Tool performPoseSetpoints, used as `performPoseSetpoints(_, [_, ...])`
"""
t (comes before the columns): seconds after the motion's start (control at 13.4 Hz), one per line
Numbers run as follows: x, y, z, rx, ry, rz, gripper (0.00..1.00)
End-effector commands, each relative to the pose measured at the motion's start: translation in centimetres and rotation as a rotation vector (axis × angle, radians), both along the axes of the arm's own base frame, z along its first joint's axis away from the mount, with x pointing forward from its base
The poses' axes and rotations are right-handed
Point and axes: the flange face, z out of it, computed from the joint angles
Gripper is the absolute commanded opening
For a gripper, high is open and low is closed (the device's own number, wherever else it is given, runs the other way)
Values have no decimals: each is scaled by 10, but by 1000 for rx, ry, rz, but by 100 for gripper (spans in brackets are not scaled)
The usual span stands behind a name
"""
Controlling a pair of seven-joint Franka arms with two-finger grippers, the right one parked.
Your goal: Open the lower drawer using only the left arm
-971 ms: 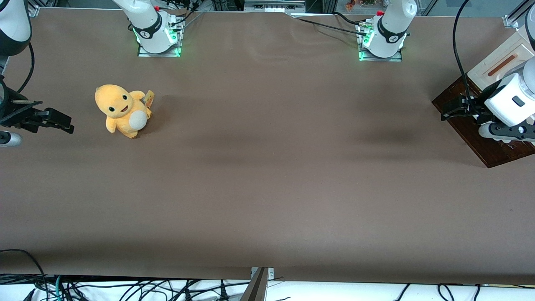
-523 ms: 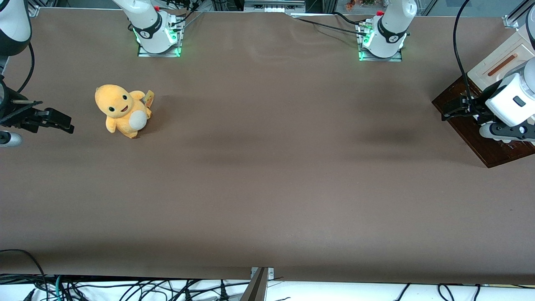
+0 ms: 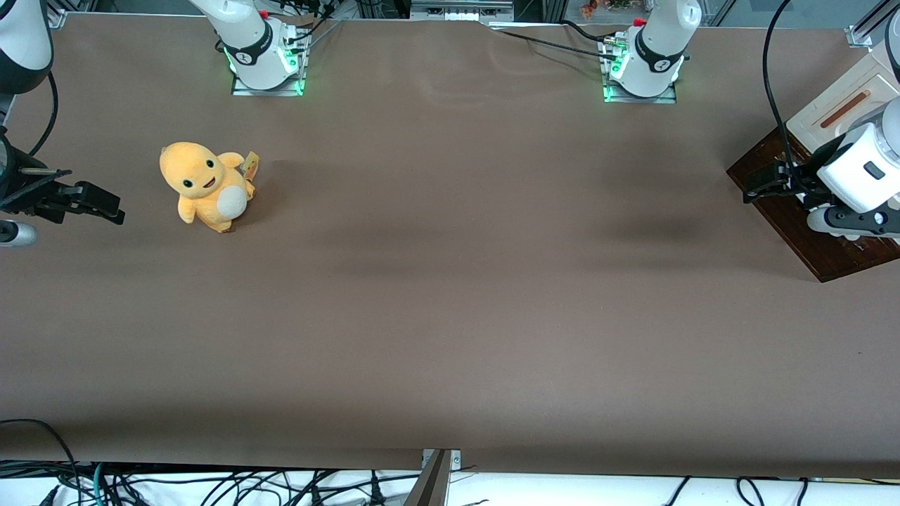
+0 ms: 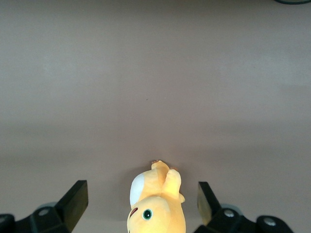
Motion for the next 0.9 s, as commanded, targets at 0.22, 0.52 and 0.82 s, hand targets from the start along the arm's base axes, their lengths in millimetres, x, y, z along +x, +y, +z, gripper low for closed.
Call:
performPoseSetpoints(0.22, [-5, 1, 2, 18, -5, -19, 100])
performPoseSetpoints(0.52, [-7, 1, 0, 26, 10, 28, 100])
performPoseSetpoints(0.82, [0, 1, -16, 53, 39, 199, 100])
